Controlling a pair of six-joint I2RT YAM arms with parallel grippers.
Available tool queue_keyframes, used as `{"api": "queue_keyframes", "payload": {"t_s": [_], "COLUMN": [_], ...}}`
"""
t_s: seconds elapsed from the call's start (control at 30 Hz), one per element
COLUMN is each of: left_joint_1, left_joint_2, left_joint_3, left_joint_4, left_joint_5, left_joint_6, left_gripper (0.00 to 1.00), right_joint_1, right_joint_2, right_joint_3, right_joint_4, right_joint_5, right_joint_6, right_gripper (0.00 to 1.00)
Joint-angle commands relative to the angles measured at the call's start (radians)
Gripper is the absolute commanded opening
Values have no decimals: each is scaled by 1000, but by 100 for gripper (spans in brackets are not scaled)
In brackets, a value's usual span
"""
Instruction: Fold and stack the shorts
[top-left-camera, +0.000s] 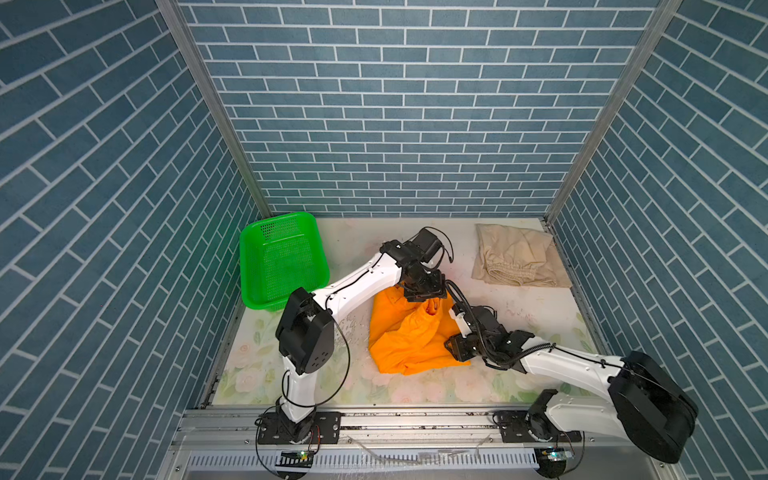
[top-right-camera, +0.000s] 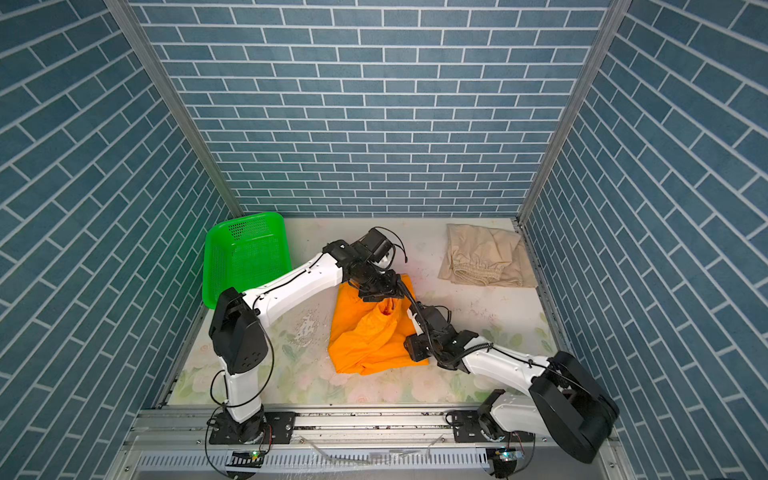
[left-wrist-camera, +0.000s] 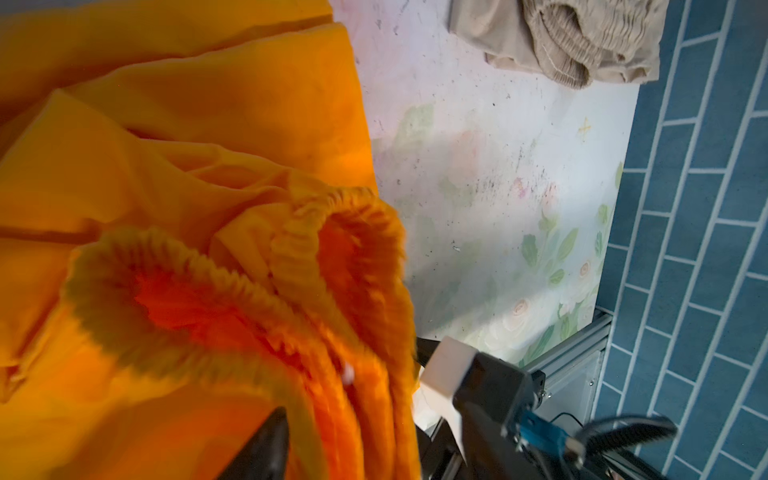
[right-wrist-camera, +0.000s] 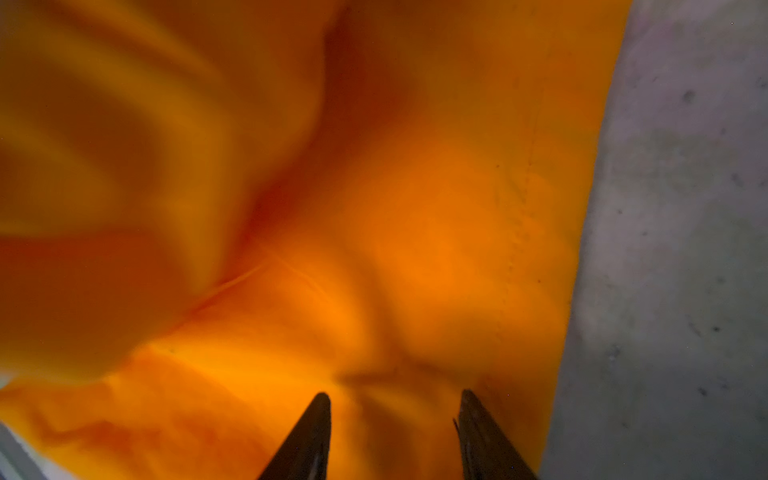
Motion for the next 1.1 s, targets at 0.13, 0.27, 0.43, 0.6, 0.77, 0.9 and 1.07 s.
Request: {"api": "queue_keyframes", "payload": {"t_s": [0.13,0.27,0.43,0.6,0.77,0.9,1.07], "left_joint_1": [32,84,176,275,305,305,305], "left_joint_2": [-29,-134,-312,-484,-489,-394,-319], "left_joint_3": [179,152,-162,-533,-668,-621,-557], "left_joint_4": [-257,-267,-154,139,355,386,352], "left_joint_5": [-57,-115,-136,-38,-5,25,38], "left_joint_6": [172,215,219,141,183,248,292], "left_gripper": [100,100,100,100,100,100,100], "right_joint_1": [-45,-62,-89,-218,-254,-254,-256], "right_joint_2": [-360,-435,-202,-106,-102,-70,-6], "right_joint_3": [21,98,219,198,123,47,50], "right_joint_4": [-298,-408,-382,-311,-221,-42,-25], "right_joint_5": [41,30,-49,-251,-450,-541,-487], "right_joint_6": [100,79,62,184,278,385,359], "right_gripper": [60,65,74,76,79,80,80]}}
